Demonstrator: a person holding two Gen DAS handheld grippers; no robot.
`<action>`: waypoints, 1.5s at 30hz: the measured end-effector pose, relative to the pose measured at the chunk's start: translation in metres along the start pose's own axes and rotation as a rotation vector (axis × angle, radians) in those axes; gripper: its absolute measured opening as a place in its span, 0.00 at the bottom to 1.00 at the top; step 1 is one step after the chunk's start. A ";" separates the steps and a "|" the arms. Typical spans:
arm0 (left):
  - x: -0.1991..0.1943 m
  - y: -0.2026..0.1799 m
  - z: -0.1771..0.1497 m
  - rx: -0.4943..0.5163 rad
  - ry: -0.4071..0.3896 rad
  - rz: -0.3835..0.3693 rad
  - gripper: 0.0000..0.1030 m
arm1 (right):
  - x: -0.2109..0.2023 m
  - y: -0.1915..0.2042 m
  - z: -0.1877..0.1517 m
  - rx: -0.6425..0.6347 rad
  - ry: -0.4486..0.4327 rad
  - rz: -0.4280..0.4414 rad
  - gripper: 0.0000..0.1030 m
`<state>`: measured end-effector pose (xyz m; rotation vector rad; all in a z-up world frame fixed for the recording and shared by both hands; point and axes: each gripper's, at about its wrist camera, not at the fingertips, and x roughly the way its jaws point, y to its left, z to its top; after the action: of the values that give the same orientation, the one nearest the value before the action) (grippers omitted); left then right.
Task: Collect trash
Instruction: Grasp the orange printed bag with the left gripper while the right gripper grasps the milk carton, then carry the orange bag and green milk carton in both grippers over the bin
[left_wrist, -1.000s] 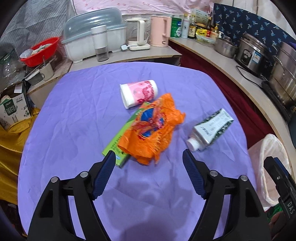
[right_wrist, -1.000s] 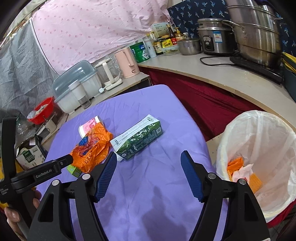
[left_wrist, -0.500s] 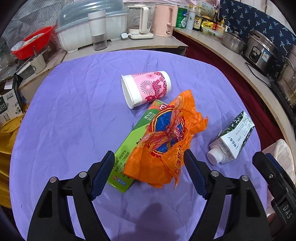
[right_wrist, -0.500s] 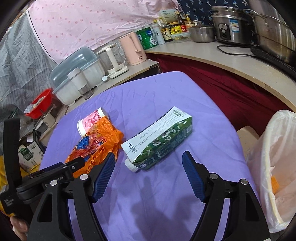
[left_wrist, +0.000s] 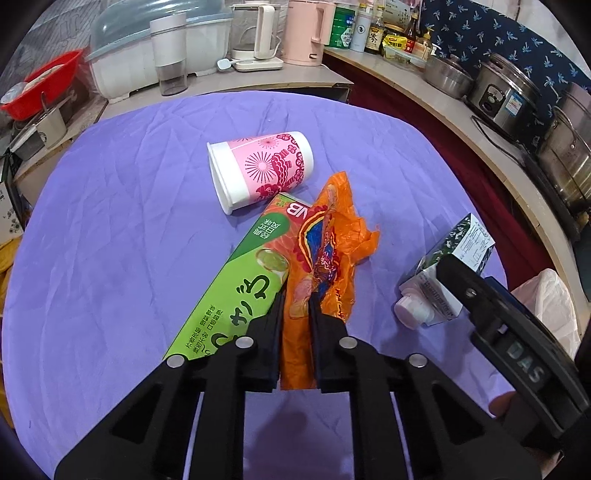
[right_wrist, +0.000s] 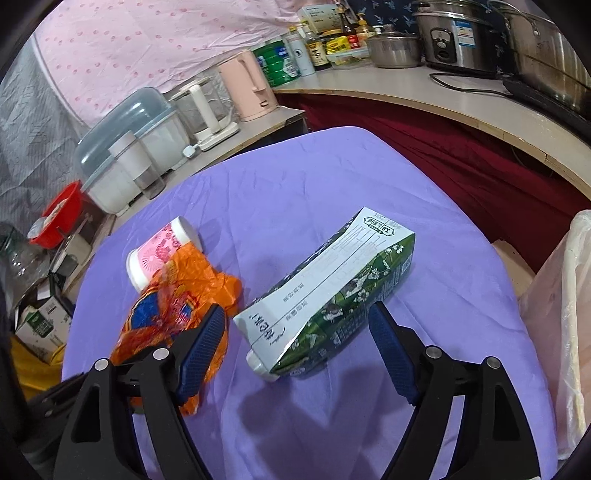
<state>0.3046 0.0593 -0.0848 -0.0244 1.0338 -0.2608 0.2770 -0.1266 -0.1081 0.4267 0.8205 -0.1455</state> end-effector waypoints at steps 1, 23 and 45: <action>-0.001 0.000 0.000 -0.002 -0.003 -0.001 0.11 | 0.002 0.000 0.001 0.009 0.002 -0.012 0.75; -0.003 -0.005 -0.007 -0.004 0.013 0.004 0.10 | 0.005 -0.007 -0.016 -0.043 0.075 -0.017 0.64; -0.050 -0.031 -0.067 0.049 0.034 -0.040 0.09 | -0.092 -0.065 -0.085 -0.105 0.121 0.003 0.58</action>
<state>0.2166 0.0471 -0.0724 0.0031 1.0611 -0.3240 0.1381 -0.1524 -0.1119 0.3398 0.9424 -0.0737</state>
